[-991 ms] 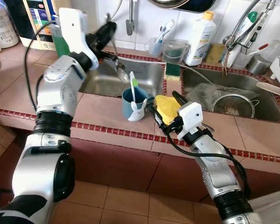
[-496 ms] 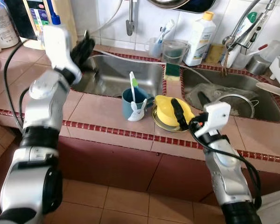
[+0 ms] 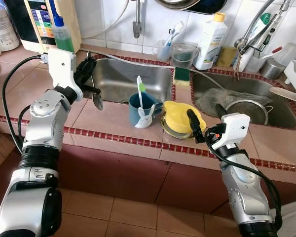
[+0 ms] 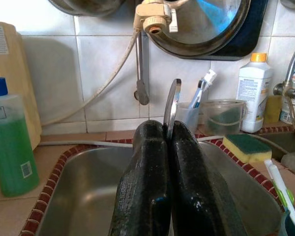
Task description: Kitchen organization
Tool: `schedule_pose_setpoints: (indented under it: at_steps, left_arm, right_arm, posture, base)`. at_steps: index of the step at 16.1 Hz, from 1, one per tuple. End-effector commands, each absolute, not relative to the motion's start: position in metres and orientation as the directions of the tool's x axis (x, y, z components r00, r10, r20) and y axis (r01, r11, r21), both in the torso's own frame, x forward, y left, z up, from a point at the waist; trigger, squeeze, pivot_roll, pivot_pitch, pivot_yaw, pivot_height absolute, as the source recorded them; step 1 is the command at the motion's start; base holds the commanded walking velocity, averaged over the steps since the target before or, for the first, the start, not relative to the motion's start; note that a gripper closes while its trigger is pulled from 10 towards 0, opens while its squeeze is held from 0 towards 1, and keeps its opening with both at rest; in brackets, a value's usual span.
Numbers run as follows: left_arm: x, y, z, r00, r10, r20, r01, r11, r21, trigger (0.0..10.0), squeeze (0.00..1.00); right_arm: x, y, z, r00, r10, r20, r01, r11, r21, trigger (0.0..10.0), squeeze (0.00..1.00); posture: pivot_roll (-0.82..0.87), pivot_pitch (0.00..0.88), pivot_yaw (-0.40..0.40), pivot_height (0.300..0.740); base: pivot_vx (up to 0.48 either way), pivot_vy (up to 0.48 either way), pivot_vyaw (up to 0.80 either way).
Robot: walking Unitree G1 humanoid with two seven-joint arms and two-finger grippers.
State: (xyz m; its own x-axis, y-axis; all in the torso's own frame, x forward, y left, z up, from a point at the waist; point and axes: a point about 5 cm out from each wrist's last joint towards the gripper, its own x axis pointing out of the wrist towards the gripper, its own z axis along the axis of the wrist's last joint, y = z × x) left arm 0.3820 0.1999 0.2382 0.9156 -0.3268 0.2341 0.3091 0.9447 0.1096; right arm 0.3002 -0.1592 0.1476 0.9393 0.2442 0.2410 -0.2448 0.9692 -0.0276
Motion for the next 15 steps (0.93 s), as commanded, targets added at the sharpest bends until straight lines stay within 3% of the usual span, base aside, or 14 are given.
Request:
schedule_pose_setpoints:
  at_steps: [1,7,15]
  left_arm:
    - [0.3833,0.1935,0.2439,0.904,-0.347,0.251,0.324,0.937,0.129,10.0,0.0]
    - [0.3851,0.1866,0.2437,0.895,-0.366,0.254,0.347,0.93,0.118,10.0,0.0]
    - [0.3857,0.1853,0.2458,0.89,-0.373,0.263,0.354,0.928,0.119,10.0,0.0]
  right_arm:
    - [0.2991,-0.1584,0.1572,0.928,0.259,0.269,-0.259,0.965,-0.037,10.0,0.0]
    - [0.299,-0.1561,0.1589,0.922,0.28,0.268,-0.278,0.959,-0.047,10.0,0.0]
    - [0.2992,-0.1539,0.1587,0.916,0.301,0.264,-0.297,0.953,-0.054,10.0,0.0]
  posture:
    - [-0.03,0.0,-0.048,0.74]
    - [-0.04,0.0,-0.053,0.74]
    - [-0.03,0.0,-0.058,0.74]
  base:
    - [0.0,0.0,0.0]
    - [0.0,0.0,0.0]
    - [0.297,0.0,0.0]
